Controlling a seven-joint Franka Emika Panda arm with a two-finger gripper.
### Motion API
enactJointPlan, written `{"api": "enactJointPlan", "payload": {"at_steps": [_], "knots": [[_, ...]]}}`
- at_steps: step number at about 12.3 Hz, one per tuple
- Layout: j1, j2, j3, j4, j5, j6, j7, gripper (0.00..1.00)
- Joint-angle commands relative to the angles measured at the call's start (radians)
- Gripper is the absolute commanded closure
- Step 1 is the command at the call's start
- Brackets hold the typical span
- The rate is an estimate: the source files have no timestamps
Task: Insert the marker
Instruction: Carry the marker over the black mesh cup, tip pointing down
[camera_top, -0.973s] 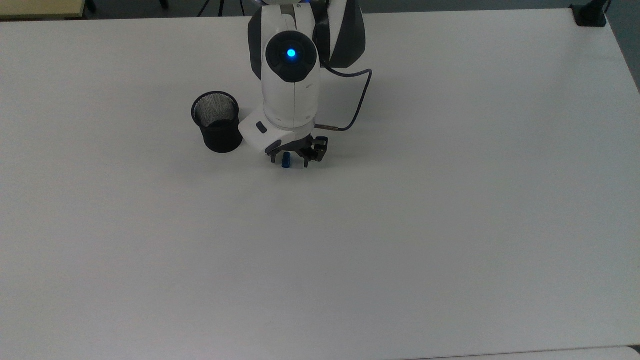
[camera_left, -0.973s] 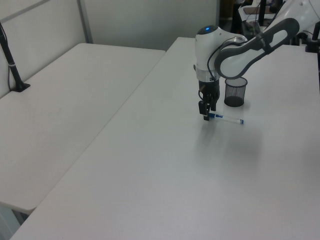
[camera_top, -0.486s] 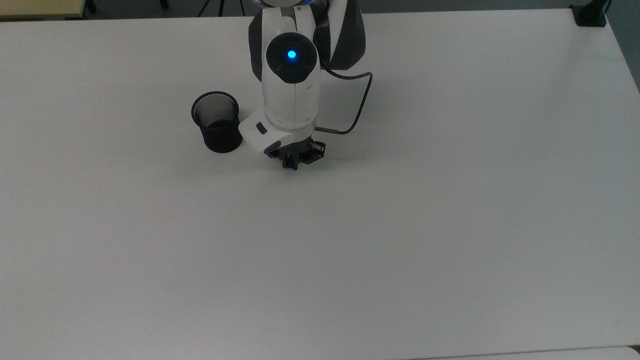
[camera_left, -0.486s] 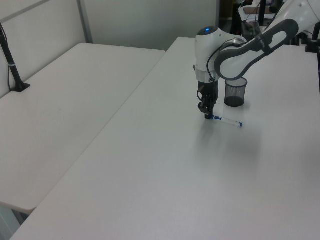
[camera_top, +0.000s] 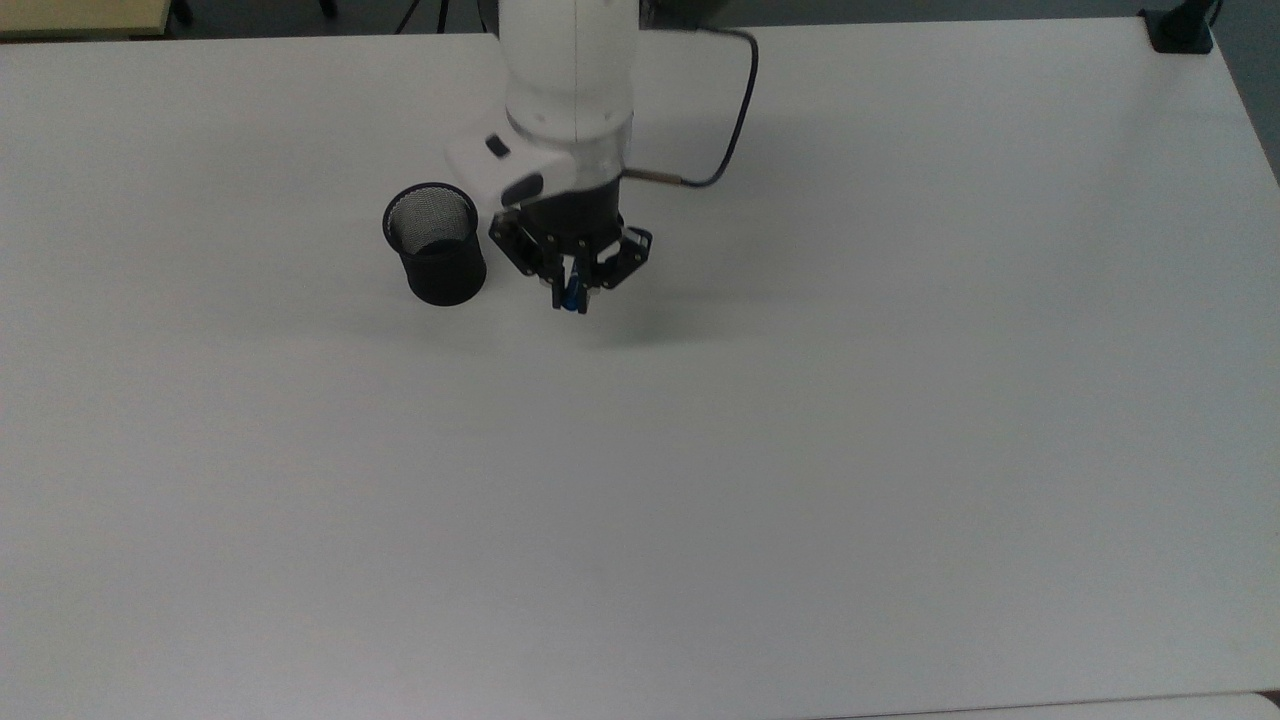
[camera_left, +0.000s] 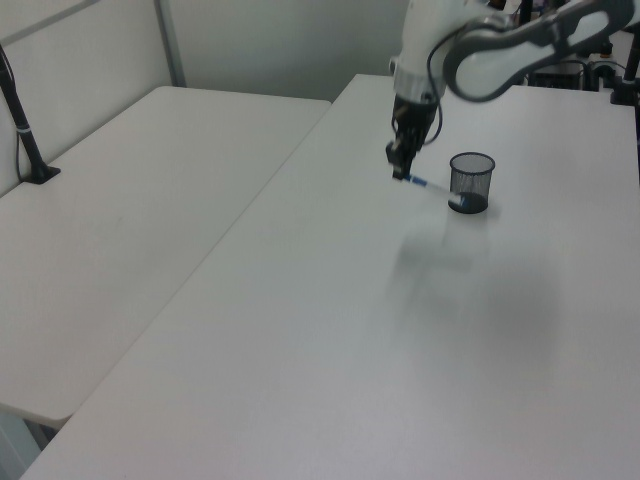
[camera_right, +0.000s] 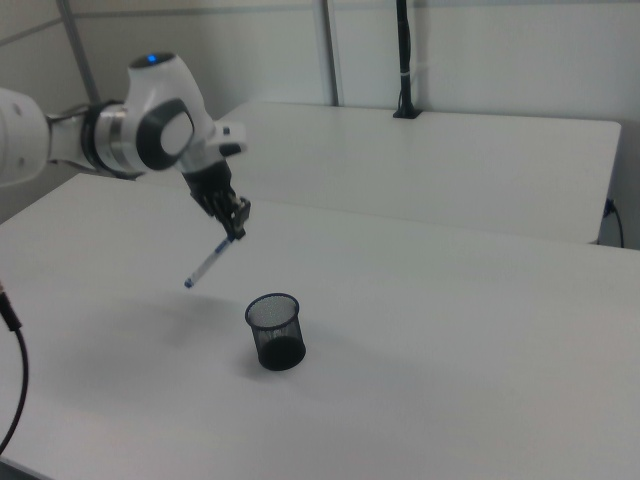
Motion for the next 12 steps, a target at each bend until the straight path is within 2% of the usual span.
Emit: {"api": "enactJointPlan", "payload": {"at_steps": [1,2,3,5,8,10,12], "knots": [[-0.060,-0.192,-0.010,-0.070,0.001,-0.017,-0.004,1.00],[-0.091,-0.243,-0.013,-0.115,0.002,-0.008,-0.051,1.00],[-0.105,-0.304,-0.039,-0.174,0.011,0.000,-0.115,1.00],[-0.105,-0.427,-0.113,-0.305,0.095,0.093,-0.235,1.00],[-0.108,-0.455,-0.143,-0.400,0.103,0.242,-0.292,1.00],[-0.123,-0.454,-0.147,-0.478,0.103,0.411,-0.326,1.00],[-0.125,-0.426,-0.147,-0.578,0.102,0.649,-0.352,1.00]]}}
